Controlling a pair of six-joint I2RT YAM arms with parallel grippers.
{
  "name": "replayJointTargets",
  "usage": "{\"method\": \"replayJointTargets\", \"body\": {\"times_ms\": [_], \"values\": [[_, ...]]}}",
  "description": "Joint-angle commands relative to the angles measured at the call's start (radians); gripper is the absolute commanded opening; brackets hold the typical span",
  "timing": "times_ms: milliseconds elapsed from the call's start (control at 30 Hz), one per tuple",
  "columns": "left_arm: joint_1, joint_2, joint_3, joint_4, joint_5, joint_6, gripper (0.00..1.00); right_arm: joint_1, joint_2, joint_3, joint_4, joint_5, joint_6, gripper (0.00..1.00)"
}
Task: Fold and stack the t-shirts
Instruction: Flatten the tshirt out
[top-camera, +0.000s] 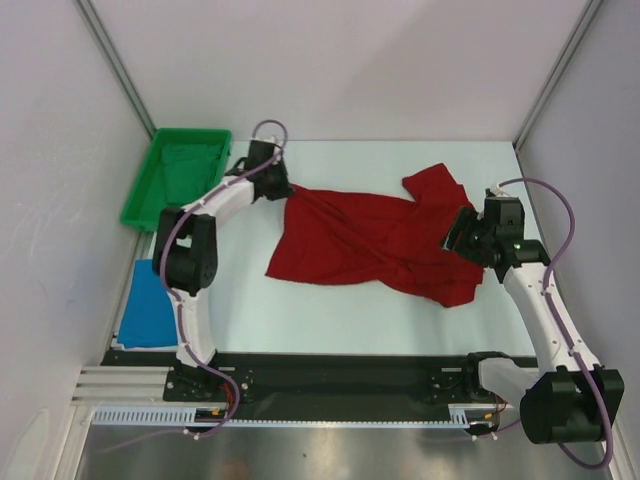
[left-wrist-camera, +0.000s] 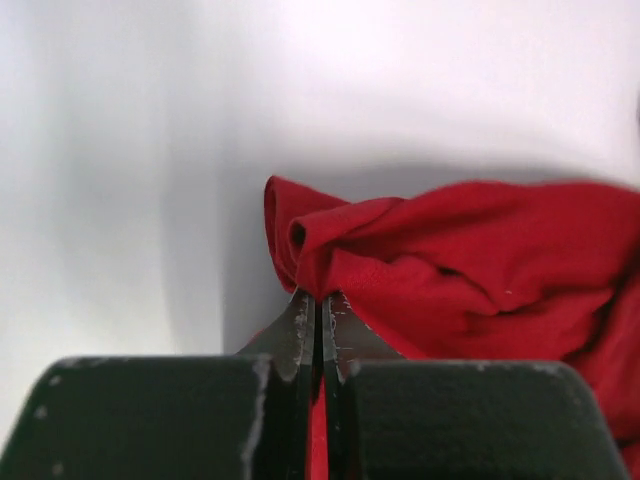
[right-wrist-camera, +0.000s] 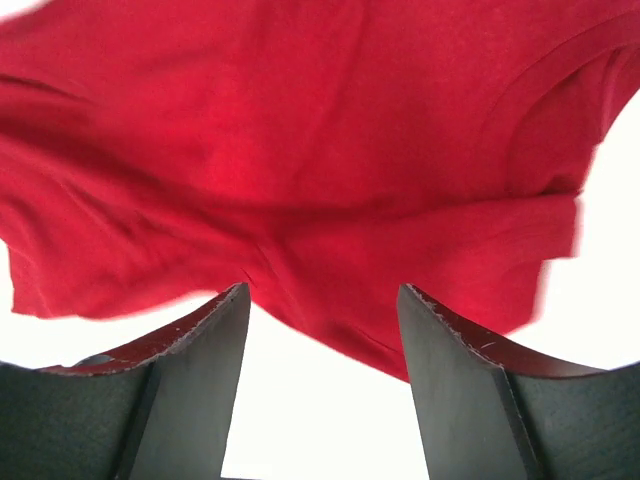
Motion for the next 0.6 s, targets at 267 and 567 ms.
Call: {"method": "replayJointTargets", "body": {"times_ms": [267,567], "values": [[0.206,-0.195,-0.041,0.013,-0.181,-0.034,0.27,0.018,0.044,-0.027,0.014,0.012,0.039,0.66],[0.048,-0.483,-0.324,0.008,-0.232,-0.078,0.67,0.026,0.048,-0.164,0.122,0.022,0.113,0.61]]}}
